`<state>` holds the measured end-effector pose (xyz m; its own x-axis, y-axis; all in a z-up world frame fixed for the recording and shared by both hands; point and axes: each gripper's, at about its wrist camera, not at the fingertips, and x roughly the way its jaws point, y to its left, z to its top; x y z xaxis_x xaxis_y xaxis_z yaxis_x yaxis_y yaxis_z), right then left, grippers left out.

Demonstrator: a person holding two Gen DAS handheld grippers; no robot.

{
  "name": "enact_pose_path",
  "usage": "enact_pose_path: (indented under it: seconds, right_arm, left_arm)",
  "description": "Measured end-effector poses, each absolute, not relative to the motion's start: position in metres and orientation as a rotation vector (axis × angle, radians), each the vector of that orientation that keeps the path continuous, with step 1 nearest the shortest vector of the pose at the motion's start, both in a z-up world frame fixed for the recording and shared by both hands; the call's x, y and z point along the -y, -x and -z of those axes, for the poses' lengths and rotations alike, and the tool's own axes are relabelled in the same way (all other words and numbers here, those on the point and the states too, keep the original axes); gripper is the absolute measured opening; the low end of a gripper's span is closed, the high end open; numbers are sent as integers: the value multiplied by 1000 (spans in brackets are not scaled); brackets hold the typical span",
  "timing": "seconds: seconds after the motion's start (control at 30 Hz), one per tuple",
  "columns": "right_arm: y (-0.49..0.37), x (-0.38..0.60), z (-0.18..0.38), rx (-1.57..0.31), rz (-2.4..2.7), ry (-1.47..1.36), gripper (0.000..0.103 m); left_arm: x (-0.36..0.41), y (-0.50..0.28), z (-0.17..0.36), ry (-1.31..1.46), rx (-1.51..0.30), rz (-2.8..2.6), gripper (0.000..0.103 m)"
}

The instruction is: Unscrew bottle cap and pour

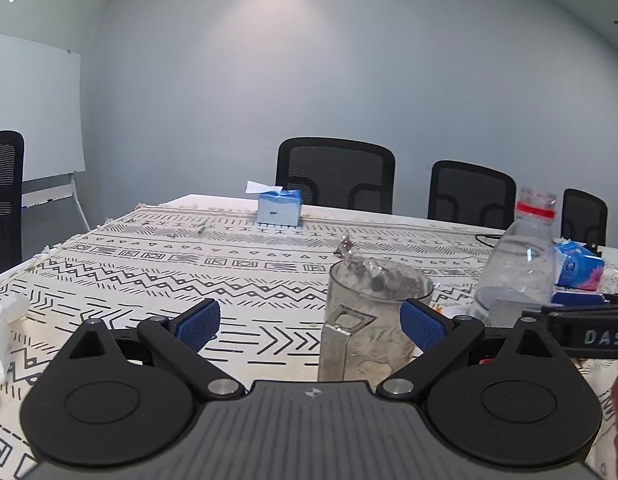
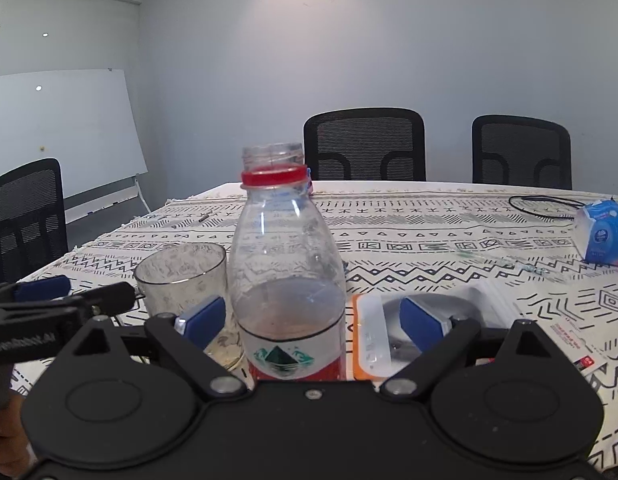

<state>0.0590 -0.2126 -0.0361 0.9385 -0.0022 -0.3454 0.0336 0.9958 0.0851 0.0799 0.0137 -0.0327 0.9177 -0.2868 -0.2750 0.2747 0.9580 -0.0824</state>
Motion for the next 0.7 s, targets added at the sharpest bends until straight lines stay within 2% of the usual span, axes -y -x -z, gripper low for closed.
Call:
enact_pose_path:
  seconds: [0.33,0.7]
  right_arm:
    - [-52,204,31,-344,28,-57,102]
    - [-51,198,27,-359,56,-36,102]
  left_arm:
    - [-10,-74,22,-6,-310,261,98]
    - [-12,-74,17,3,-318,249,98]
